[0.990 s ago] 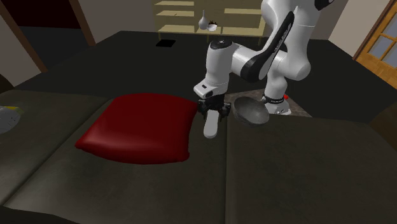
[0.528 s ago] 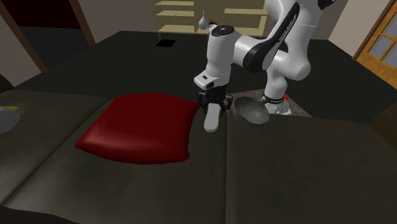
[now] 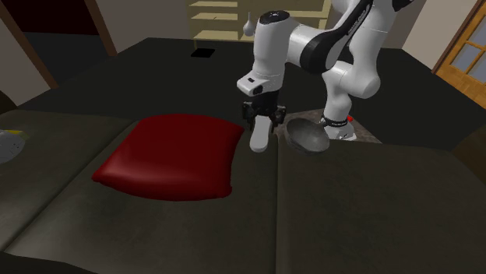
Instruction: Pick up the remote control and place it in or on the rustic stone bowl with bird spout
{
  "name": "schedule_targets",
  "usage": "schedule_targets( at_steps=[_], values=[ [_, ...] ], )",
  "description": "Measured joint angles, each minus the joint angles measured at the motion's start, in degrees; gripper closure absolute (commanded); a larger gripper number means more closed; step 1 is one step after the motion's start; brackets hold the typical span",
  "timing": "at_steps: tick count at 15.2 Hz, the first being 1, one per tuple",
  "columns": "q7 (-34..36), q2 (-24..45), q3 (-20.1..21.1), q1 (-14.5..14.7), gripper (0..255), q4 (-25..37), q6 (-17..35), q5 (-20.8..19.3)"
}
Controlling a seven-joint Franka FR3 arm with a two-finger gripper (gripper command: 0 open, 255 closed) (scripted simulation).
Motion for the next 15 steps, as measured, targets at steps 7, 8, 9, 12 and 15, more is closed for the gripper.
schedule_targets(
  at_steps=[7,8,9,12,15],
  values=[
    [-0.17,-1.43,-0.02,0.06,255,4.01,-5.43,0.21],
    [-0.25,-1.76,-0.06,0.05,255,4.46,-6.21,0.24],
    [-0.24,-1.74,-0.05,0.06,255,5.12,-6.86,0.25],
    [-0.45,-2.56,-0.15,0.02,255,6.56,-9.11,0.32],
    [0.35,-4.83,0.38,0.50,255,5.68,-10.54,0.71]
  ],
)
